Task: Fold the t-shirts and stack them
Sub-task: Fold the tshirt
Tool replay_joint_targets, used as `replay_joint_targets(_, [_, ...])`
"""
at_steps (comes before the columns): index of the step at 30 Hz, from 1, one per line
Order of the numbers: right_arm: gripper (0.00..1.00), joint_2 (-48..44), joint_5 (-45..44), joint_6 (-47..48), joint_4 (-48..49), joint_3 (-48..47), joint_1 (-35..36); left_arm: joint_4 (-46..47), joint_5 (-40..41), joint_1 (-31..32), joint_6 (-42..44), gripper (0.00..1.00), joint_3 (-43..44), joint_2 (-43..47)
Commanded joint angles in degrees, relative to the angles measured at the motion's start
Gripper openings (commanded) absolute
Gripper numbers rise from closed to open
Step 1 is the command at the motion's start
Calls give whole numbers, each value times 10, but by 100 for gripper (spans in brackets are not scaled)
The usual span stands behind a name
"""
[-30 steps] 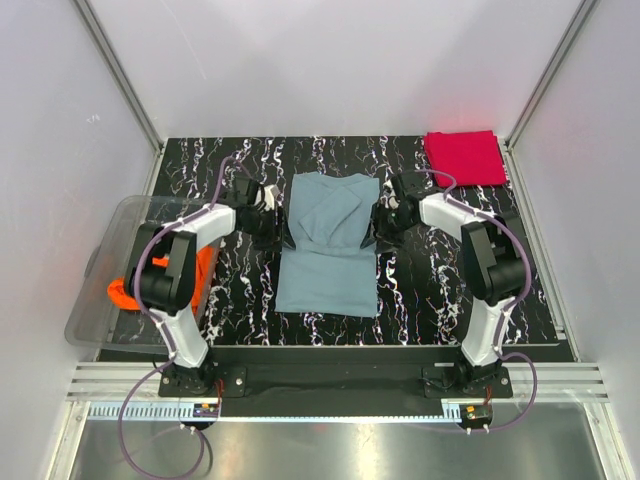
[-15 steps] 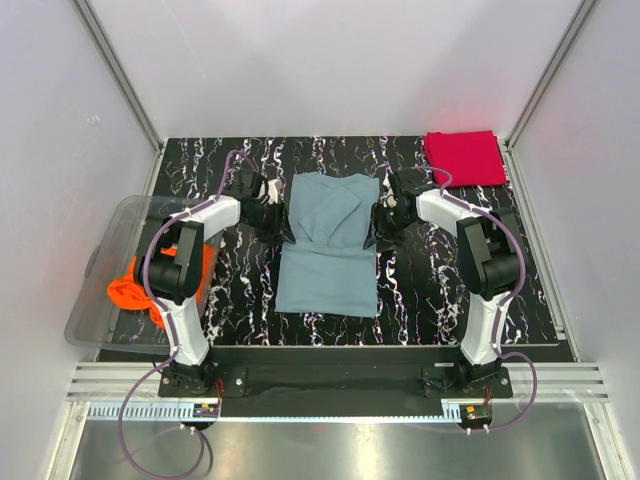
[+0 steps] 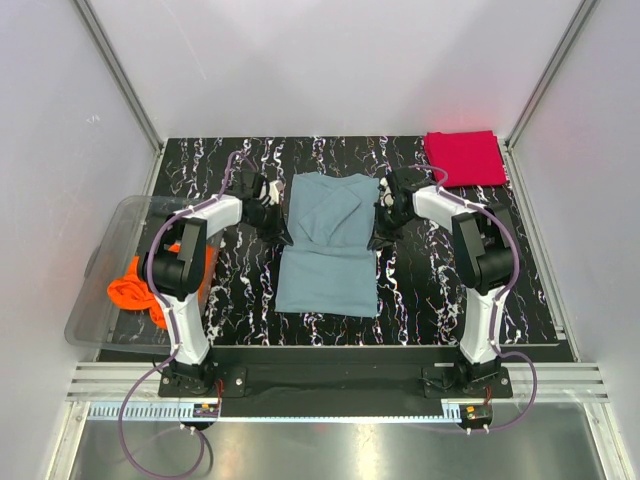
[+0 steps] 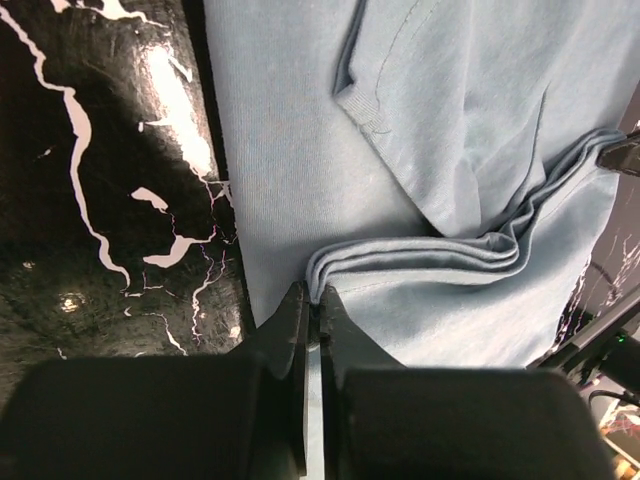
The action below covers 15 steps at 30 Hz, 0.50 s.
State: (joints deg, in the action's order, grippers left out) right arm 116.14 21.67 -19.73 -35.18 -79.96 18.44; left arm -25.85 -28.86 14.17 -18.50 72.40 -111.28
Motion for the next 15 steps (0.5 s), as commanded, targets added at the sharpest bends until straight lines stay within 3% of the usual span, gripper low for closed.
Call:
replay_joint_targets(1, [3,-41,-24,3,-29,-26,-1,12,-19,-7,-15,0,17,27])
replay_joint_targets(7, [0,-122,-37,-11,-33,27,-1,11,-10,-8,-30,0,-5,83])
replay_joint_targets(15, [0,-103,-60,-8,-27,35,-2,11,-1,-12,-29,0,13,53])
